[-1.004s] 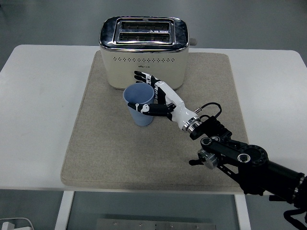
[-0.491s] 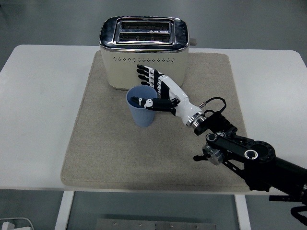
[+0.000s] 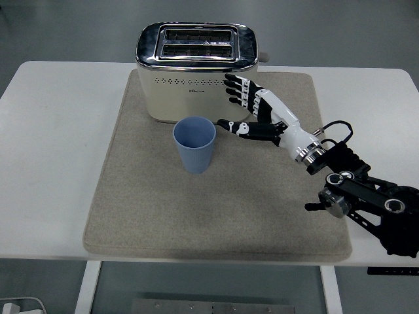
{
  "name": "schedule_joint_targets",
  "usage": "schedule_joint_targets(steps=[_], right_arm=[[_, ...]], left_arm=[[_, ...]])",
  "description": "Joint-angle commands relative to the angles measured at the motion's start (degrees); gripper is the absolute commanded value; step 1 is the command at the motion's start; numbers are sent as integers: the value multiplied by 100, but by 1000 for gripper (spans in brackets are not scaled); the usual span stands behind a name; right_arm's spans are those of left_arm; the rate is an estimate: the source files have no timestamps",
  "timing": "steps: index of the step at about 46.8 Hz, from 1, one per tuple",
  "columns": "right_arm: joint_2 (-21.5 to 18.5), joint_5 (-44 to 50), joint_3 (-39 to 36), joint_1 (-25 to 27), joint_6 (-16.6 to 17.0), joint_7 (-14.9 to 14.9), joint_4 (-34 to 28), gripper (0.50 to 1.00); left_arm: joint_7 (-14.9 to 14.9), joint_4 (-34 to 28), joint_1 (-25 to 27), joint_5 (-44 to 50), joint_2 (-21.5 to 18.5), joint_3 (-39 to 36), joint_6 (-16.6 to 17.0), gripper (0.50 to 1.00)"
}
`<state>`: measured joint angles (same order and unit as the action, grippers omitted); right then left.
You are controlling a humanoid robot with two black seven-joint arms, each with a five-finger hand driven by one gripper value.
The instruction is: Put the water cup in front of the bread machine
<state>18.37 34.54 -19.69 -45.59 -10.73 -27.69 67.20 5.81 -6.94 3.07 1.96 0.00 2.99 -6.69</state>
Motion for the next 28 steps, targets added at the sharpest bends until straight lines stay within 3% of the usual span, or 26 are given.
schedule_joint_targets(steps=[1,14,28], right_arm=[[307,-8,-8,50,9,-8,100,919],[1010,-87,-52,103,9,-44,144,919],[1151,-325,-544,261,18,-61,-356,919]], left_arm=[[-1,0,0,6,0,0,1,1000],[-1,0,0,6,0,0,1,1000],[-1,0,0,-3,0,0,1,1000]])
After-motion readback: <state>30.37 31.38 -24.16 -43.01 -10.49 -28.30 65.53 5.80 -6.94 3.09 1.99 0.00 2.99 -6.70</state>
